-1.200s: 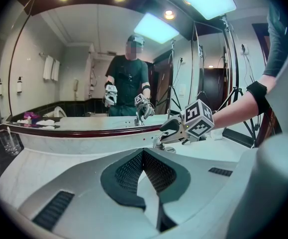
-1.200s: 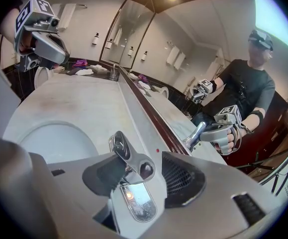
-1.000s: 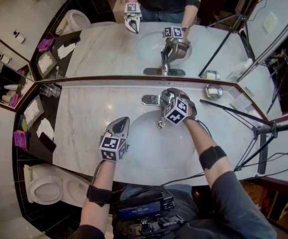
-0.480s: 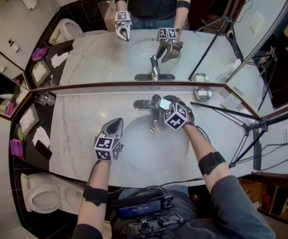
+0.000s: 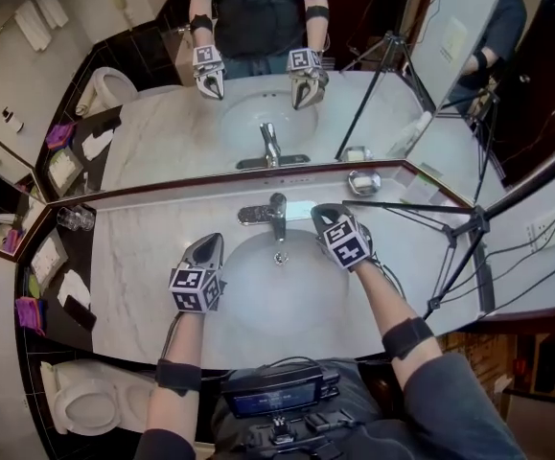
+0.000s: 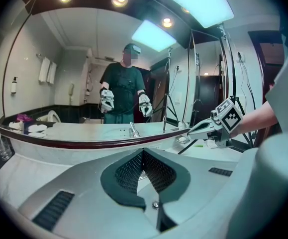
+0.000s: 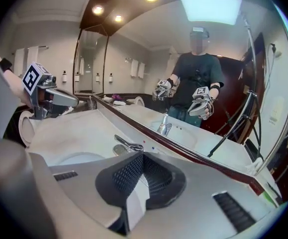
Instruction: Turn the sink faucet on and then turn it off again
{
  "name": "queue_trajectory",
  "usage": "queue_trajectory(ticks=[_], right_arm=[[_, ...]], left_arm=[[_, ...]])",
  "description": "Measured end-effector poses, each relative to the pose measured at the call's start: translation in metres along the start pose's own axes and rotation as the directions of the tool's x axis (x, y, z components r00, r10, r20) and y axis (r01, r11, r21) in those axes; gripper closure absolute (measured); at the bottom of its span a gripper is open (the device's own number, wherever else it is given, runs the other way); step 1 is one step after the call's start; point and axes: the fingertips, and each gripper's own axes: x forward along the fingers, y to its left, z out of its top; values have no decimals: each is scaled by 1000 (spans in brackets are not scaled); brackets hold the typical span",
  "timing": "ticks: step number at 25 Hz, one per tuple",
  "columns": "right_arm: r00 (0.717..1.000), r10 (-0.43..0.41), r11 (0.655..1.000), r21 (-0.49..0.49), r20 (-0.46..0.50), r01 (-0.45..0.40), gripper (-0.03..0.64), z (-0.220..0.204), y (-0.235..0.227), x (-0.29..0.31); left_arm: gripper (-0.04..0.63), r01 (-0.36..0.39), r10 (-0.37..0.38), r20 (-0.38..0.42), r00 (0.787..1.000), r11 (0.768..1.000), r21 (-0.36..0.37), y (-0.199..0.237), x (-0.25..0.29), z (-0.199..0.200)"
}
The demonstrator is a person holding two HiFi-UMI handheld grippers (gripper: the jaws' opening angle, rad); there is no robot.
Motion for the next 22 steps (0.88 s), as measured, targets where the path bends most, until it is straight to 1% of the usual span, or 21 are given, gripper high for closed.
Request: queue_trajectory(ticks=[3,5,7,10,13,15,20,22], right_arm=[[999,-18,992,123,46,12,598,-10,-3,-16],[996,-31,972,236,88,9,600,-17,-5,-27],[993,-46,950,313,106,11,600,-23,-4,-39],[992,-66,937,348,103,26,598,-32,-1,-49],[992,-71,925,378,102,28,598,-41,0,-54],[993,-71,922,386,98,28,598,-45,1,-55],[993,-71,918,394,90,30,598,-51,2,-56],[993,-71,917,398,89,30,598,-52,1,-55]], left_arm=[[595,7,-6,13,1000,1000,-25,-3,-2,1],[595,12,-11,22,1000,999,-47,-3,-5,1],[595,20,-18,28,999,998,-57,-4,-8,1],[595,36,-34,30,999,998,-58,-6,-12,0],[595,44,-43,32,999,998,-41,-7,-14,-1],[595,43,-42,28,999,999,-28,-8,-13,-2],[595,26,-26,32,999,999,-23,-8,-11,-1],[594,18,-18,27,999,1000,-4,-8,-6,-1]])
